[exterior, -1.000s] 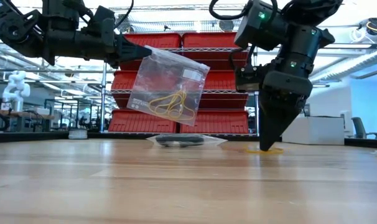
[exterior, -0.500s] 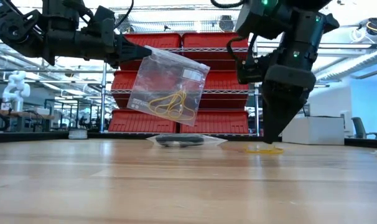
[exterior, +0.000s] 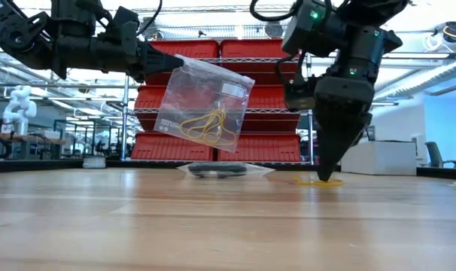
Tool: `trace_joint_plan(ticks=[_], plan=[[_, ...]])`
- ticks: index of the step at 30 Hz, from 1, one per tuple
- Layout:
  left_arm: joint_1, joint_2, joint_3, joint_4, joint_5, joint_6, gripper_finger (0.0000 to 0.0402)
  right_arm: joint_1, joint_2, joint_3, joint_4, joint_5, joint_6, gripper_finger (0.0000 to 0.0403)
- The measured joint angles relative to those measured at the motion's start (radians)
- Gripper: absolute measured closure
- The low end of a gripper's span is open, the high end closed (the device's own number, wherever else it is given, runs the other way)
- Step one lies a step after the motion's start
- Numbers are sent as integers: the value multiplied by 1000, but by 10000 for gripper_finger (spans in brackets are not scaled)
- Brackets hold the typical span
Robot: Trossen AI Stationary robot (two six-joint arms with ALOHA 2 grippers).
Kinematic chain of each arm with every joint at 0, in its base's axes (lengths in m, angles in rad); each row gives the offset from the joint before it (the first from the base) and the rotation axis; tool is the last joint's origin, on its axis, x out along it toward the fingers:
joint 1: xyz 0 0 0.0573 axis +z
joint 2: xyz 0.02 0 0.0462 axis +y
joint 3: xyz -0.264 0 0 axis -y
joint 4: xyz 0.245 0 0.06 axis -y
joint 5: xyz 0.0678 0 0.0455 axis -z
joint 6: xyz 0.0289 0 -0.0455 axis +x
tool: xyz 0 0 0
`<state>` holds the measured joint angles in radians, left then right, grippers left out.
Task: Sort rubber bands
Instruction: Put the yellow rubber band on the zip bag
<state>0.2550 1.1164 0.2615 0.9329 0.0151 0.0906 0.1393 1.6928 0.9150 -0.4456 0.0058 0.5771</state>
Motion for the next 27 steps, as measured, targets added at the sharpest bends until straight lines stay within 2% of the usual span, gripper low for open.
trace_joint_plan(ticks=[9, 17, 27], plan=[[0, 0, 0, 0, 1, 0, 401, 0, 0, 13, -89, 74, 10, 140], [0, 0, 0, 0, 1, 0, 401, -9, 0, -10, 10, 39, -28, 140], [0, 0, 0, 0, 11, 0, 401, -5, 0, -10, 1, 41, -18, 140]])
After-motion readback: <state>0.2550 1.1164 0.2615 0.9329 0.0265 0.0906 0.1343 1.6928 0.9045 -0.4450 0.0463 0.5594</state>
